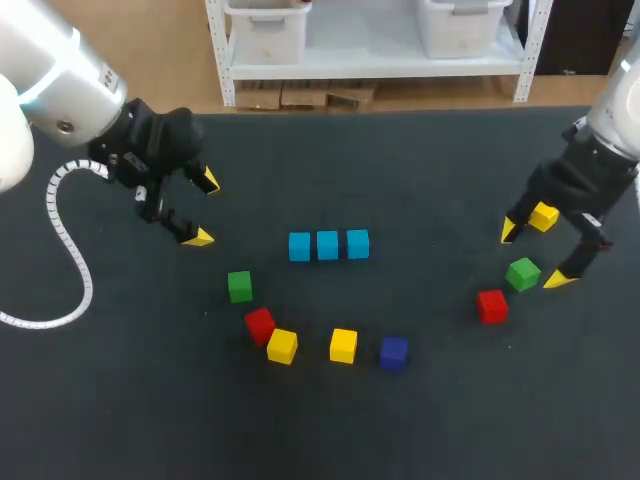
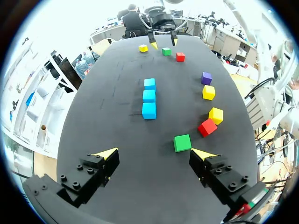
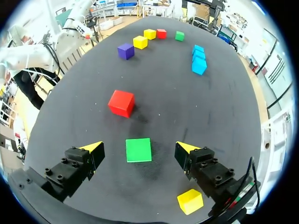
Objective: Place the blue cubes, place green cubes on the blue cubes, place the yellow cubes on the green cubes, then place the red cubes on the yellow cubes, and place purple cube on the red cubes.
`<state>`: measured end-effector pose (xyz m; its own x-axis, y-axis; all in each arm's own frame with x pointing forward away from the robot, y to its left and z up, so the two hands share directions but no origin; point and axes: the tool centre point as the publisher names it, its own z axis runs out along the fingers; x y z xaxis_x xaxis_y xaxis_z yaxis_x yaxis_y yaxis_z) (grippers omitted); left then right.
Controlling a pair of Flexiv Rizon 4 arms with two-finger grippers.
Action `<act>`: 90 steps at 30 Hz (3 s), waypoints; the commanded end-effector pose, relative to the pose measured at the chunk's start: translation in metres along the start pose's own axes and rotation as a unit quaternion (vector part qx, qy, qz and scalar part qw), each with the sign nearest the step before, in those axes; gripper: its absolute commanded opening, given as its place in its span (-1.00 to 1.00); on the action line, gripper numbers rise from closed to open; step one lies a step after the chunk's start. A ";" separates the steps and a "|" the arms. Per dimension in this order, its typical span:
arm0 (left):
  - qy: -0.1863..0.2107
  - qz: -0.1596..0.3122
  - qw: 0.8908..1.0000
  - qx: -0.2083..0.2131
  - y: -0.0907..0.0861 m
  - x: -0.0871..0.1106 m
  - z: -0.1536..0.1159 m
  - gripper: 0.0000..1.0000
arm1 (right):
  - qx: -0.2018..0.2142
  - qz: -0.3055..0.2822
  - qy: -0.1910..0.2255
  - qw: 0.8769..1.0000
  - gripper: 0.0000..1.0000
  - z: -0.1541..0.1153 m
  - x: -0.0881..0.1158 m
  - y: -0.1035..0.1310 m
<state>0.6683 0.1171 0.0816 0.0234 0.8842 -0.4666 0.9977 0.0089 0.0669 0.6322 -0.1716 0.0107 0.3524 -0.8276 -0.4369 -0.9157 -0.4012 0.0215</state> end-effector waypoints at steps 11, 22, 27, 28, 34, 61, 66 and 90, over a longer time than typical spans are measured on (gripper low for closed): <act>-0.002 0.002 1.000 -0.001 -0.001 0.001 0.000 1.00 | 0.006 -0.008 -0.017 1.000 0.22 0.023 0.013 -0.005; -0.002 0.002 1.000 -0.001 -0.001 0.001 0.000 1.00 | 0.008 -0.009 -0.021 1.000 0.42 0.017 0.017 -0.003; -0.002 0.002 1.000 -0.001 -0.001 0.001 0.000 1.00 | 0.006 -0.010 -0.017 1.000 0.70 0.015 0.018 -0.002; -0.002 0.002 1.000 -0.001 -0.001 0.001 0.000 1.00 | 0.006 -0.010 -0.017 1.000 0.71 0.015 0.018 -0.002; -0.002 0.002 1.000 -0.001 -0.001 0.001 0.000 1.00 | 0.007 -0.012 -0.016 1.000 0.47 0.014 0.017 -0.002; -0.002 0.002 1.000 -0.001 -0.001 0.001 0.000 1.00 | 0.019 -0.001 -0.028 0.999 -1.00 0.003 -0.003 -0.004; -0.002 0.002 1.000 -0.001 -0.001 0.001 0.000 1.00 | 0.044 0.055 -0.035 0.997 -1.00 -0.012 -0.020 -0.016; -0.002 0.002 1.000 -0.001 -0.001 0.001 0.000 1.00 | 0.112 0.147 0.029 0.982 -1.00 -0.002 -0.152 -0.115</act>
<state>0.6683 0.1171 0.0815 0.0233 0.8841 -0.4666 0.9977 0.0090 0.0669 0.6736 -0.0192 0.0793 0.0746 -0.8990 -0.4315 -0.9960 -0.0462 -0.0761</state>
